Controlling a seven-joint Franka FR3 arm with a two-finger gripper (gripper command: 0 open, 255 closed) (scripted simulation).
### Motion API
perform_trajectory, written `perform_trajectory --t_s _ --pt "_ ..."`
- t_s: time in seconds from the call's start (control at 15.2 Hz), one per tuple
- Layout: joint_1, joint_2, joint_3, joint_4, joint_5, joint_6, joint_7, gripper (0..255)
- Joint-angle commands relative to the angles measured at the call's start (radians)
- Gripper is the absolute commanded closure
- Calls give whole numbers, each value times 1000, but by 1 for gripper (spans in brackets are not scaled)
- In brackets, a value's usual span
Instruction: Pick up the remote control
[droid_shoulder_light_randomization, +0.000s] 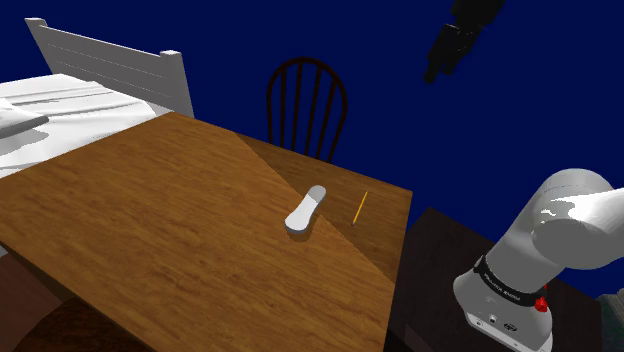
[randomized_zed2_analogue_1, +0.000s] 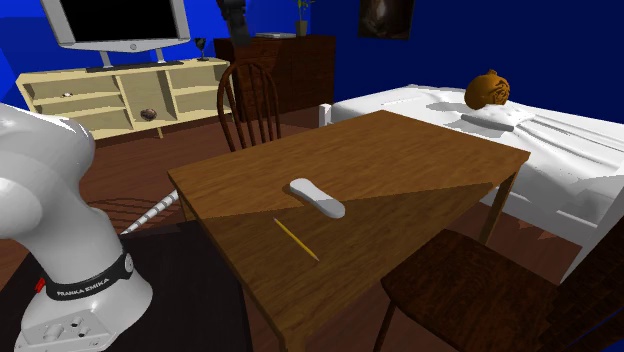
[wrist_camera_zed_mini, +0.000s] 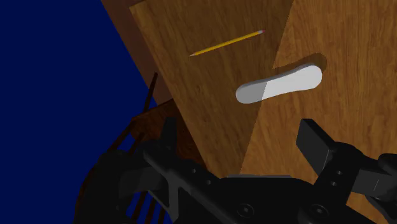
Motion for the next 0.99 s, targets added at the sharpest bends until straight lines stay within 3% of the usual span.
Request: perform_trajectory --t_s 0.0,0.46,0.92 --pt "0 0 0 0 0 0 0 0" --pt "-43 58 123 -152 79 178 276 0" --pt "-87 205 253 -229 147 376 549 0"
